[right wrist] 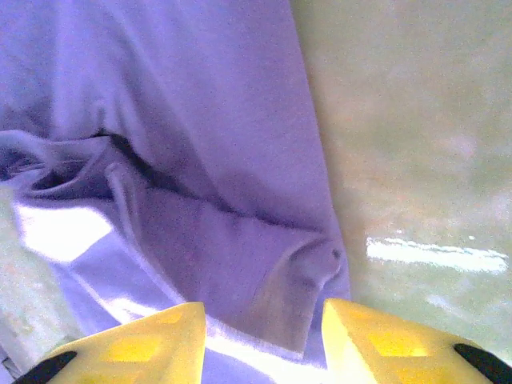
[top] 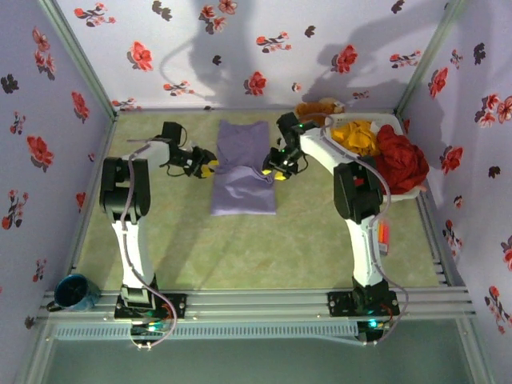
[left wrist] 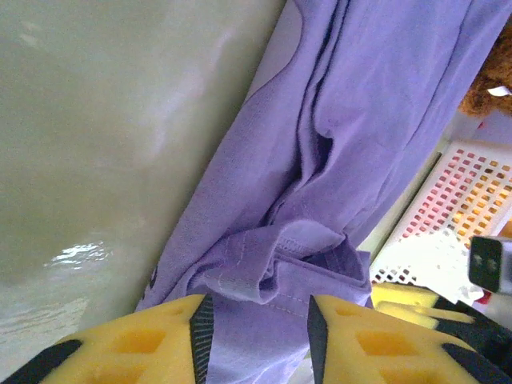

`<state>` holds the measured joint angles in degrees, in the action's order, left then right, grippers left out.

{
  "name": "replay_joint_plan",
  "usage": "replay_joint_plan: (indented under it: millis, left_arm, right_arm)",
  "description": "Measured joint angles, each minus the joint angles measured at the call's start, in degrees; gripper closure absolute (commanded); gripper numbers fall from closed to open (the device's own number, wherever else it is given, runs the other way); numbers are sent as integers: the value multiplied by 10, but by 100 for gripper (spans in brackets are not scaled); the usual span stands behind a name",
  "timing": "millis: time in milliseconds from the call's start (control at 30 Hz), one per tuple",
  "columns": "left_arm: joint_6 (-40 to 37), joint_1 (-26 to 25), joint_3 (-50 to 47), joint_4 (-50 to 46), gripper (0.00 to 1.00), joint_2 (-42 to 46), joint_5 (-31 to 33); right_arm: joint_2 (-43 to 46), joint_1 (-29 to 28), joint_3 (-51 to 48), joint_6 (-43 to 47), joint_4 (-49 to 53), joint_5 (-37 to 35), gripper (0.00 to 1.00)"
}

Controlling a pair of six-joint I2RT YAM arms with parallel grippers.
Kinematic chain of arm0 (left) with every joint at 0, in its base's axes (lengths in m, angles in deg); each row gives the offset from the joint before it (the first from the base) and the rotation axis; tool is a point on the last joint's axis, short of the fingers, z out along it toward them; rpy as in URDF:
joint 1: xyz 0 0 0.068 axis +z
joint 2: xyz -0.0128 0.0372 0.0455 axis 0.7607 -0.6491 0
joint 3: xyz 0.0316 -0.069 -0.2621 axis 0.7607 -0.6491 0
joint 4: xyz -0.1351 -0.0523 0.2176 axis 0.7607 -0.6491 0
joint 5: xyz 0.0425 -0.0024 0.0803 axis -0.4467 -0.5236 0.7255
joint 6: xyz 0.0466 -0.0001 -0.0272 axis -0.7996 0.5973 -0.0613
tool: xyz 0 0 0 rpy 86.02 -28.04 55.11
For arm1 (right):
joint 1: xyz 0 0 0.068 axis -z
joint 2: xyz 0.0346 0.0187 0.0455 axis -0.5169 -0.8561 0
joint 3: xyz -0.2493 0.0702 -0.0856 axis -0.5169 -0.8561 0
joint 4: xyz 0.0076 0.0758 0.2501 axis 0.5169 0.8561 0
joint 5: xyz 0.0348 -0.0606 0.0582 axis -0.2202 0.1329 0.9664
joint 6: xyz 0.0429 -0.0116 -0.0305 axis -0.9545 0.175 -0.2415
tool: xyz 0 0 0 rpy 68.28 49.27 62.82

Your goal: Fold and stack the t-shirts

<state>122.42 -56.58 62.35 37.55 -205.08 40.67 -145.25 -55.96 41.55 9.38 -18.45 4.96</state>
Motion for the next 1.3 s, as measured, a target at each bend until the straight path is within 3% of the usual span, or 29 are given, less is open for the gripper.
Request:
replay_joint_plan:
  millis: [300,633,867,1067,1300]
  left_arm:
    - [4,6,-36,19,57,82,0]
    - [4,2,-82,28,60,92,4]
    - [12,-22,-83,37,63,92,10]
    - [14,-42,-29,36,61,44,26]
    - [-47,-44,65,-59,64,-12,99]
  right_arm:
    - [95,2,-83,-2,-20,-1,55]
    - [20,2,-40,41,-24,4,64]
    - [-50,3,34,60,-23,9,63]
    - [-83,17,44,54,-24,7,61]
    - [-96,23,62,54,-24,9,61]
